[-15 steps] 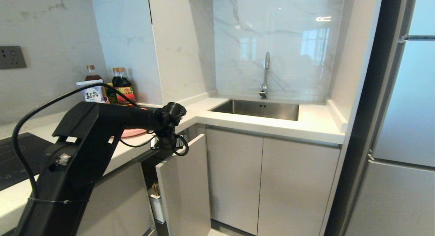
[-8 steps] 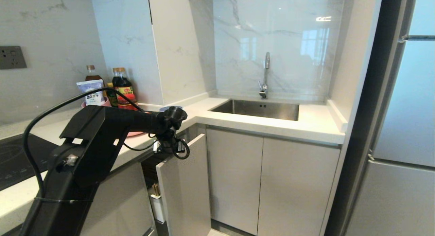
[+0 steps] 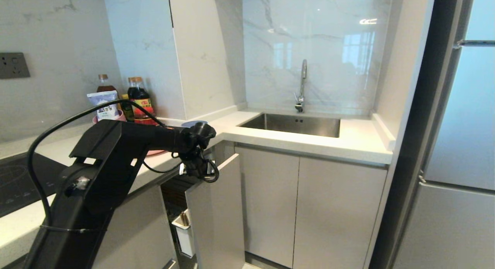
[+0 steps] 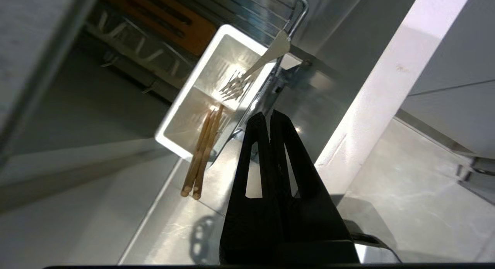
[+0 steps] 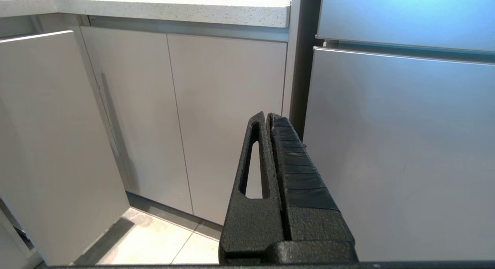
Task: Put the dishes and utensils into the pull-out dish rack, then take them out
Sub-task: Open the cupboard
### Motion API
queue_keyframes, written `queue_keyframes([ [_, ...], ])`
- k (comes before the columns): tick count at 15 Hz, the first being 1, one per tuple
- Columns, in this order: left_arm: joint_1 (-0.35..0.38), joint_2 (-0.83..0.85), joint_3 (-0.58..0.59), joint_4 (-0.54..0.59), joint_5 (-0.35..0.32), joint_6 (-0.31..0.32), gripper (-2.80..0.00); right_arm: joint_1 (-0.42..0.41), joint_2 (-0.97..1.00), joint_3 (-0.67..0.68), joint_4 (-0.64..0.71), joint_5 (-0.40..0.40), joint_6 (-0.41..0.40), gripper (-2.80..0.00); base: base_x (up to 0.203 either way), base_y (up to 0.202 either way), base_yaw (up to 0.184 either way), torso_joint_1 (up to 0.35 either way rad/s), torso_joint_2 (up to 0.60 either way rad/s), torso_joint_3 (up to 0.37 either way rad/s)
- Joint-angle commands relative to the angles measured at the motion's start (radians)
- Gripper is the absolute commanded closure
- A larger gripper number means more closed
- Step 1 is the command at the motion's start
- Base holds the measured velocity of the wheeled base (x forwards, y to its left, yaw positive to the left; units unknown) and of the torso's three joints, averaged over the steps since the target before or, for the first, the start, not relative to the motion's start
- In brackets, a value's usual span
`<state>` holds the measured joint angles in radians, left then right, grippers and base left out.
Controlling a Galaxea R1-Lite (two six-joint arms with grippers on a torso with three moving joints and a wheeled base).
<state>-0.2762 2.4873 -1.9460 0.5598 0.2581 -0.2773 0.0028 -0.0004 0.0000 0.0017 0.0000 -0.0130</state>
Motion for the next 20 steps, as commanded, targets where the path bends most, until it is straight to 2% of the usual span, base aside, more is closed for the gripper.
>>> queue_keyframes([
  [1, -0.011, -0.02, 0.0, 0.005, -0.001, -0.015, 0.0, 0.0, 0.0, 0.0, 0.0, 0.0, -0.001, 0.0, 0.0, 0.0, 0.0, 0.0, 0.0, 0.0],
  [4, -0.036, -0.03, 0.013, 0.011, -0.013, -0.027, 0.0, 0.0, 0.0, 0.0, 0.0, 0.0, -0.001, 0.0, 0.0, 0.0, 0.0, 0.0, 0.0, 0.0],
  [8, -0.066, -0.039, 0.022, 0.056, -0.122, -0.052, 0.0, 0.0, 0.0, 0.0, 0.0, 0.0, -0.001, 0.0, 0.0, 0.0, 0.0, 0.0, 0.0, 0.0],
  [13, -0.097, -0.067, 0.04, 0.061, -0.194, -0.07, 0.0, 0.0, 0.0, 0.0, 0.0, 0.0, -0.001, 0.0, 0.0, 0.0, 0.0, 0.0, 0.0, 0.0],
  [15, -0.113, -0.082, 0.063, 0.061, -0.259, -0.075, 0.0, 0.0, 0.0, 0.0, 0.0, 0.0, -0.001, 0.0, 0.0, 0.0, 0.0, 0.0, 0.0, 0.0],
  [20, -0.168, -0.085, 0.092, 0.061, -0.316, -0.113, 0.0, 0.0, 0.0, 0.0, 0.0, 0.0, -0.001, 0.0, 0.0, 0.0, 0.0, 0.0, 0.0, 0.0],
])
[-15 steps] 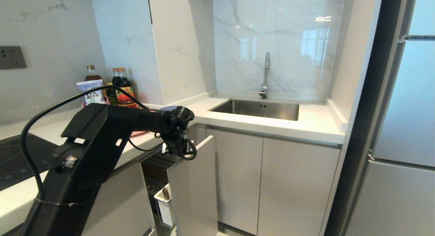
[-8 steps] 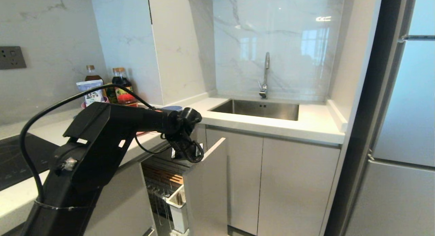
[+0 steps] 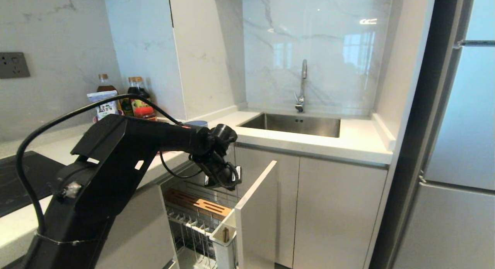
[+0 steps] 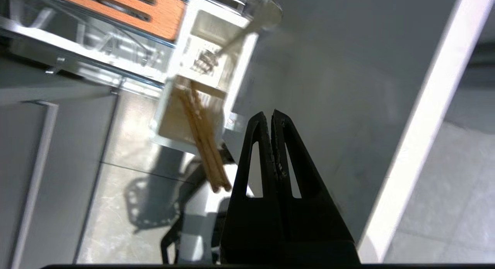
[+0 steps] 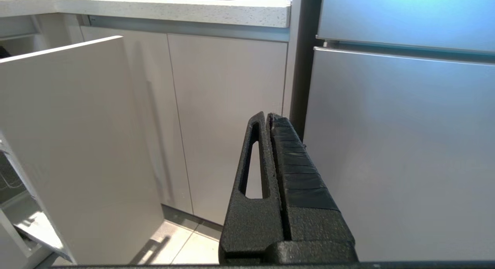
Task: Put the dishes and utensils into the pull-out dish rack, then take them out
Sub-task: Open the cupboard
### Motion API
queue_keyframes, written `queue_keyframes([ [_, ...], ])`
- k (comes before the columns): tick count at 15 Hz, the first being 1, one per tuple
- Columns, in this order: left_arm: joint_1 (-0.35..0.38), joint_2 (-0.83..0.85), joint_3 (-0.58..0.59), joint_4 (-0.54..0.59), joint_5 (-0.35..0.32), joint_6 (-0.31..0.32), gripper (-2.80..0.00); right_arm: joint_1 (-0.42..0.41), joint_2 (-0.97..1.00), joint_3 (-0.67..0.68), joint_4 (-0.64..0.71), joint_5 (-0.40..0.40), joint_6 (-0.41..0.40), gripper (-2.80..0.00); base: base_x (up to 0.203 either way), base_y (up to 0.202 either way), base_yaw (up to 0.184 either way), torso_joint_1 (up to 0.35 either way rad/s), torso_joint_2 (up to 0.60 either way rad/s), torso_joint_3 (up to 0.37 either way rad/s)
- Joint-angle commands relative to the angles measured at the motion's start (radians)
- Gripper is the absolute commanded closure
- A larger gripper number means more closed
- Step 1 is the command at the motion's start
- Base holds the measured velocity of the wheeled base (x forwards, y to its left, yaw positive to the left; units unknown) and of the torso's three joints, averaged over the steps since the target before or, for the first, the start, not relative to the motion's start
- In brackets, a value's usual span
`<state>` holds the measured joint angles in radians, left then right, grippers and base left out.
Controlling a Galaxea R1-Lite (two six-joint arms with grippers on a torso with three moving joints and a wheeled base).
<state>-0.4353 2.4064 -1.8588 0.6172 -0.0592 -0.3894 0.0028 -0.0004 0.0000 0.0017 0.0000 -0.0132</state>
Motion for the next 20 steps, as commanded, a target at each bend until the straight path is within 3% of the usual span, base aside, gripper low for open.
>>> queue_keyframes([
  [1, -0.02, -0.003, 0.012, 0.002, -0.012, -0.011, 0.0, 0.0, 0.0, 0.0, 0.0, 0.0, -0.001, 0.0, 0.0, 0.0, 0.0, 0.0, 0.0, 0.0],
  [4, -0.061, -0.007, 0.032, 0.002, -0.083, -0.04, 0.0, 0.0, 0.0, 0.0, 0.0, 0.0, -0.001, 0.0, 0.0, 0.0, 0.0, 0.0, 0.0, 0.0],
  [10, -0.123, -0.028, 0.073, -0.005, -0.115, -0.049, 0.0, 0.0, 0.0, 0.0, 0.0, 0.0, -0.001, 0.0, 0.0, 0.0, 0.0, 0.0, 0.0, 0.0],
  [16, -0.156, -0.062, 0.1, -0.005, -0.211, -0.071, 0.0, 0.0, 0.0, 0.0, 0.0, 0.0, -0.001, 0.0, 0.0, 0.0, 0.0, 0.0, 0.0, 0.0],
  [20, -0.17, -0.066, 0.108, -0.005, -0.214, -0.071, 0.0, 0.0, 0.0, 0.0, 0.0, 0.0, -0.001, 0.0, 0.0, 0.0, 0.0, 0.0, 0.0, 0.0],
])
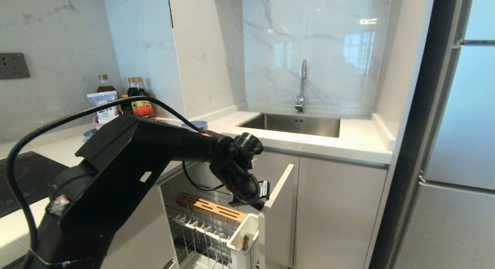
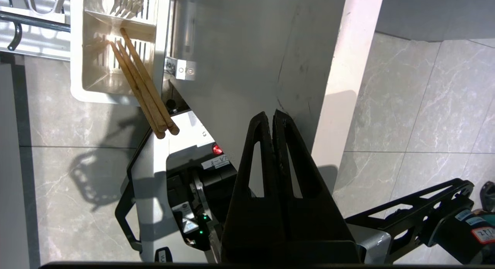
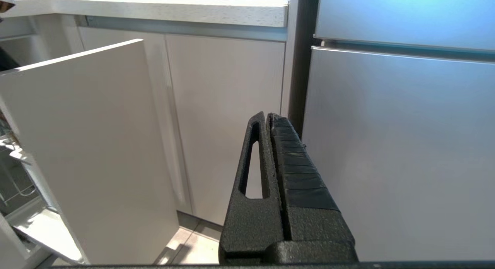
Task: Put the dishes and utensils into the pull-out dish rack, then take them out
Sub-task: Open the cupboard
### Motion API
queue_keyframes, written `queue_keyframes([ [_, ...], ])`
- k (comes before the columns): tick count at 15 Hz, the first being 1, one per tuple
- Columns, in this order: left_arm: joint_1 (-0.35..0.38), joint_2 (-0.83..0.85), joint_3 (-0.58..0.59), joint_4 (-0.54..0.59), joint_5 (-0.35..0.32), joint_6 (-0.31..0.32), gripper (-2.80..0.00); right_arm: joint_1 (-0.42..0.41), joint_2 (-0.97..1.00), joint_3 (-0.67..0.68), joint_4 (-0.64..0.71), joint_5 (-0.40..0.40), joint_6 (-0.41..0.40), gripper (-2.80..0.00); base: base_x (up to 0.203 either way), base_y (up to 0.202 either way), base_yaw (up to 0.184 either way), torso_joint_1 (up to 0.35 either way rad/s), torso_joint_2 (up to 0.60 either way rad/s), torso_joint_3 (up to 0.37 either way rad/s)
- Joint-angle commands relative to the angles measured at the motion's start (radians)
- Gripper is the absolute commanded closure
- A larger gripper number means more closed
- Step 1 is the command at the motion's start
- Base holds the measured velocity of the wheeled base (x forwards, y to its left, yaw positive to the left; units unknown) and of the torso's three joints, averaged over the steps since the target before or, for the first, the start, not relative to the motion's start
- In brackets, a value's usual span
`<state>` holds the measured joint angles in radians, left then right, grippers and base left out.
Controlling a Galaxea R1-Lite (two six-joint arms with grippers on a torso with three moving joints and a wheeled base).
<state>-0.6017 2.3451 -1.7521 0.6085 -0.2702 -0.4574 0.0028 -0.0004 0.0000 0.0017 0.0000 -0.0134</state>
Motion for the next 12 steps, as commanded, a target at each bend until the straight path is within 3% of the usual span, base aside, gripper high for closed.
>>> queue_keyframes([
  [1, -0.007, -0.003, 0.002, 0.004, -0.003, -0.004, 0.0, 0.0, 0.0, 0.0, 0.0, 0.0, 0.0, 0.0, 0.0, 0.0, 0.0, 0.0, 0.0, 0.0],
  [7, -0.007, -0.001, 0.003, 0.004, -0.001, -0.003, 0.0, 0.0, 0.0, 0.0, 0.0, 0.0, 0.0, 0.0, 0.0, 0.0, 0.0, 0.0, 0.0, 0.0],
  [12, 0.022, -0.036, -0.004, 0.002, 0.103, 0.008, 0.0, 0.0, 0.0, 0.0, 0.0, 0.0, 0.0, 0.0, 0.0, 0.0, 0.0, 0.0, 0.0, 0.0],
])
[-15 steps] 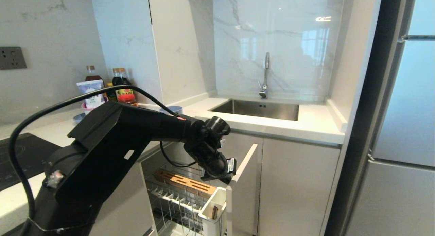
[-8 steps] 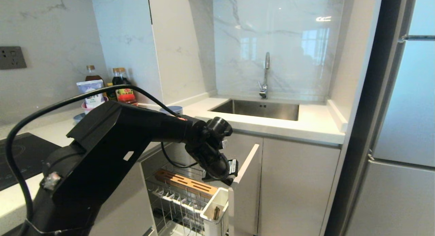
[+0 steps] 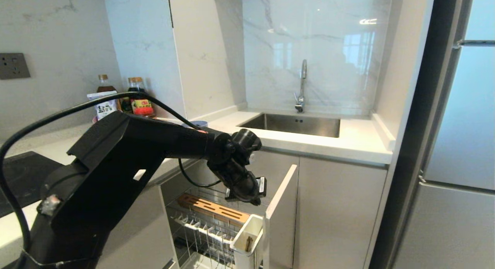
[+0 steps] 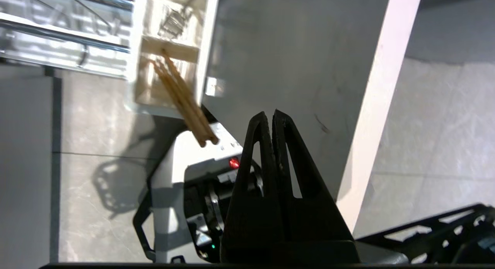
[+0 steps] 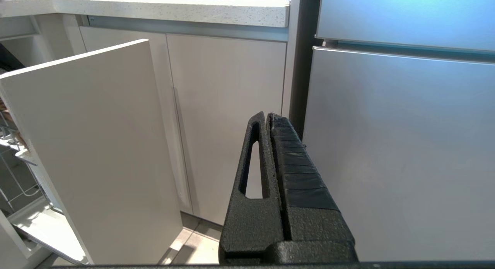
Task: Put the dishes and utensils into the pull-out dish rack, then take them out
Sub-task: Open the cupboard, then pick up the chopsticks and place it in the cupboard
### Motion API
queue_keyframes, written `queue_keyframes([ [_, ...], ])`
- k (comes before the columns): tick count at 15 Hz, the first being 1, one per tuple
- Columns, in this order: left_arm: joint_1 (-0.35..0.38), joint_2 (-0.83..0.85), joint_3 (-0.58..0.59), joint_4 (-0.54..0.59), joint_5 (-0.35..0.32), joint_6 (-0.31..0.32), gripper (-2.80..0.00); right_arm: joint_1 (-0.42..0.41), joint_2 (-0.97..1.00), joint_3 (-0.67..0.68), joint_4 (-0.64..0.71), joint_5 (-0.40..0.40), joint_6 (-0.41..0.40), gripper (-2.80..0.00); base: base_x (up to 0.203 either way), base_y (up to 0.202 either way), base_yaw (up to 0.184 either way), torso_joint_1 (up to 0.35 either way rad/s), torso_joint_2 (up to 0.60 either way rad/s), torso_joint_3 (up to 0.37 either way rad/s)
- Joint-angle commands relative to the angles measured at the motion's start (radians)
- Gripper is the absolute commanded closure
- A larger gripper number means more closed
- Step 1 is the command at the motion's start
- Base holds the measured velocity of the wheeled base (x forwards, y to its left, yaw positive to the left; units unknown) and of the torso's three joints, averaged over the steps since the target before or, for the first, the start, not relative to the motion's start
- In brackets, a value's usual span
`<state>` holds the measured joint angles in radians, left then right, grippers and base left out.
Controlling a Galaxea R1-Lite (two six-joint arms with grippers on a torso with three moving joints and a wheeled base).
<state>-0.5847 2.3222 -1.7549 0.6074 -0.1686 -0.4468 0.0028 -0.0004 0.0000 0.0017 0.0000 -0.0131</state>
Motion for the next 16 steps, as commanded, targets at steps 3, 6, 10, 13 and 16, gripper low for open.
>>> queue_keyframes([
  [3, 0.029, -0.055, -0.011, 0.003, 0.063, -0.003, 0.0, 0.0, 0.0, 0.0, 0.0, 0.0, -0.001, 0.0, 0.0, 0.0, 0.0, 0.0, 0.0, 0.0],
  [6, 0.062, -0.134, -0.03, 0.008, 0.107, -0.004, 0.0, 0.0, 0.0, 0.0, 0.0, 0.0, -0.001, 0.0, 0.0, 0.0, 0.0, 0.0, 0.0, 0.0],
  [10, 0.104, -0.328, -0.037, 0.013, 0.129, -0.009, 0.0, 0.0, 0.0, 0.0, 0.0, 0.0, -0.001, 0.0, 0.0, 0.0, 0.0, 0.0, 0.0, 0.0],
  [13, 0.158, -0.491, -0.037, 0.014, 0.164, -0.006, 0.0, 0.0, 0.0, 0.0, 0.0, 0.0, -0.001, 0.0, 0.0, 0.0, 0.0, 0.0, 0.0, 0.0],
  [16, 0.251, -0.675, -0.037, 0.013, 0.175, 0.03, 0.0, 0.0, 0.0, 0.0, 0.0, 0.0, -0.001, 0.0, 0.0, 0.0, 0.0, 0.0, 0.0, 0.0],
])
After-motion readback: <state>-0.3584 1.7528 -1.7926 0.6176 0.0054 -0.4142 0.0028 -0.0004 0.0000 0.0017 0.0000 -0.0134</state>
